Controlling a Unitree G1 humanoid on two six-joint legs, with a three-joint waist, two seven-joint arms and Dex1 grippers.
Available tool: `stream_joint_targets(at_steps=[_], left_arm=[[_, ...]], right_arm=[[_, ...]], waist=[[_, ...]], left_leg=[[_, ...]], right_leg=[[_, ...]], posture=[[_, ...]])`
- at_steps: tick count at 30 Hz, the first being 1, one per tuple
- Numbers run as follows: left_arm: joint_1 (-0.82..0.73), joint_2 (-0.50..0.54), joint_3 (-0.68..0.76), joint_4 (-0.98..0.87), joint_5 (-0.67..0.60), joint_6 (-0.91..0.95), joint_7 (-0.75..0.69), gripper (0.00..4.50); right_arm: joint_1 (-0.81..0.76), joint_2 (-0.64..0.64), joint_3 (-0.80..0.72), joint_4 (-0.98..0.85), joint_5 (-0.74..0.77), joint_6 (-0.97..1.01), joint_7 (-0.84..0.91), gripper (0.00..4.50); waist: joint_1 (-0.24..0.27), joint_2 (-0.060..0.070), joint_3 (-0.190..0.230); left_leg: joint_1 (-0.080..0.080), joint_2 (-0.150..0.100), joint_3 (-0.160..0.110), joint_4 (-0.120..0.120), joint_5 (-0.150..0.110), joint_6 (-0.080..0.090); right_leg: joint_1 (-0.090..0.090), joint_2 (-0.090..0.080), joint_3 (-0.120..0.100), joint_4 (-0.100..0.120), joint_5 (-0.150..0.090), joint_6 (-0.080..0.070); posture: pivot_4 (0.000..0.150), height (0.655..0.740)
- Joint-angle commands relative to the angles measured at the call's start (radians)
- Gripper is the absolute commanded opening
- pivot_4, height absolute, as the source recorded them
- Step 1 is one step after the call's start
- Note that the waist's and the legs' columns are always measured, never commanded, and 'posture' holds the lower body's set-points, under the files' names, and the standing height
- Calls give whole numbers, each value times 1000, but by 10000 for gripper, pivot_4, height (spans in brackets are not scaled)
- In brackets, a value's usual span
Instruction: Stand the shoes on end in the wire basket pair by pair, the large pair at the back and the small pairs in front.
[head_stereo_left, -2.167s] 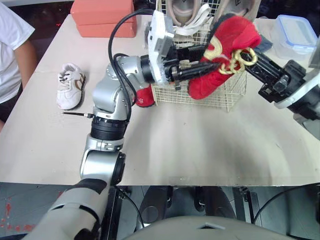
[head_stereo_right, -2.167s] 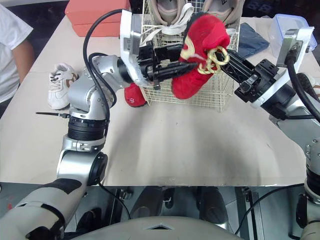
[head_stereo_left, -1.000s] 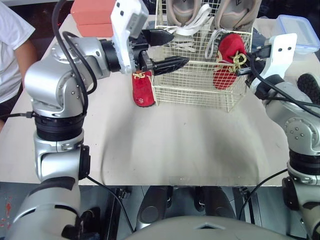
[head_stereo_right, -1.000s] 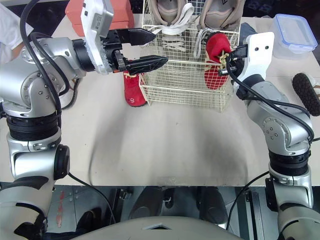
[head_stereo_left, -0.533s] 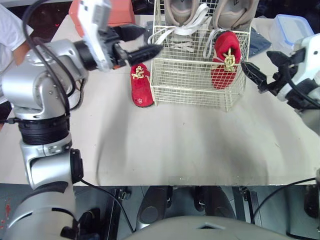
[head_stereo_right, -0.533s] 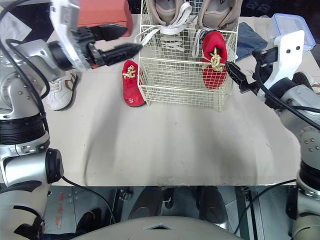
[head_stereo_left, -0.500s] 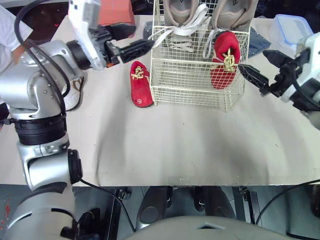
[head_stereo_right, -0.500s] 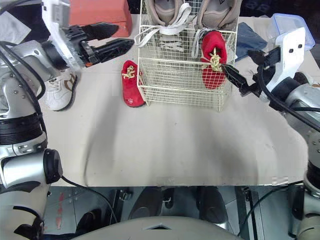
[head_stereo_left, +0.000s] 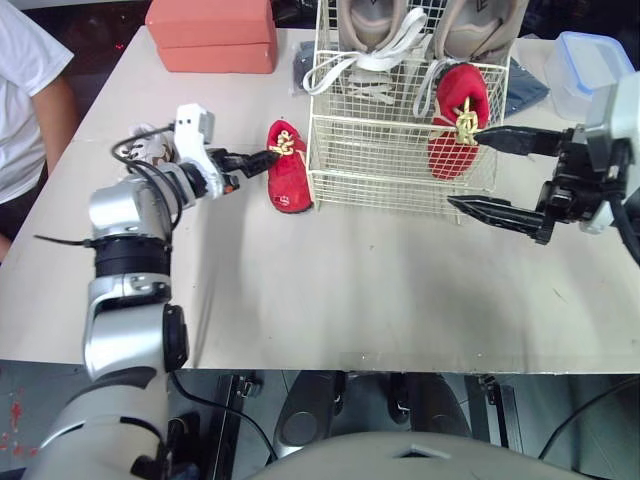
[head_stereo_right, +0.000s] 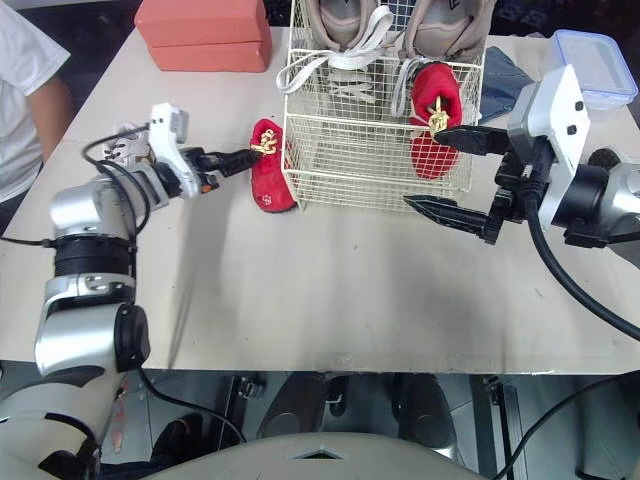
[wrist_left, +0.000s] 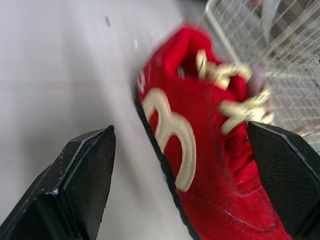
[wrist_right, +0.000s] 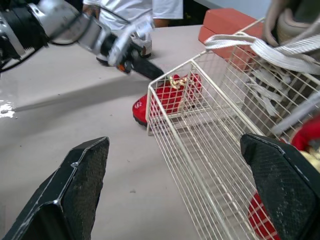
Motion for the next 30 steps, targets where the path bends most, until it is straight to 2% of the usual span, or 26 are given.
stream_joint_targets(at_steps=[1,4,7,12,13,17,23,25,30], left_arm=[[-83,-31,11,122,14,-54,-29,45000],[-133,-52,36,199,0,-42,-47,35935],[-160,-54,45,252,18,-68,-42,22515],[-151,-35,89,221,6,-116,-50,2627],[-138,-31,111,174,-13,-153,-73,206],[-96,-21,193,-33,-89,-265,-143,101],[-138,-84,275,-361,-237,-333,-115,100],[-154,-115,236,-421,-196,-397,-81,100],[-177,-247,95,-471,17,-696,53,100]], right_arm=[[-51,2,2,-10,-1,-14,-12,41484],[-62,6,7,-10,-2,-12,-19,42050],[-64,9,9,-12,-4,-11,-27,42050],[-64,22,0,-14,1,-5,-62,42050],[-63,28,-3,-13,6,-2,-72,42050],[-67,74,-20,-8,67,18,-131,42050],[-112,156,-21,34,169,48,-258,42050],[-133,173,-13,54,173,49,-285,42050],[-145,194,-4,78,136,25,-311,42050]], waist=[[-1,0,0],[-1,0,0],[-4,0,0],[-5,-1,0],[-4,-1,0],[-5,-1,1],[-2,-1,1],[4,-2,0],[6,-2,0]], left_leg=[[0,0,0,0,0,0],[0,0,0,0,0,0],[0,0,0,0,0,0],[0,0,0,0,0,0],[0,0,0,0,0,0],[-1,1,0,0,0,0],[-1,1,0,0,0,0],[-1,0,-1,0,0,0],[0,-1,-1,0,0,0]], right_leg=[[0,0,0,0,0,0],[0,0,0,0,0,0],[0,0,0,0,0,0],[-1,0,1,1,0,0],[-1,-1,1,0,0,0],[-1,-4,2,0,0,0],[-1,-6,2,0,0,0],[-1,-6,1,0,0,0],[0,-6,0,0,0,0]], posture=[[1500,7400],[1500,7400],[1500,7400],[1500,7400],[1500,7400],[1500,7400],[1500,7400],[1500,7400],[1500,7400]])
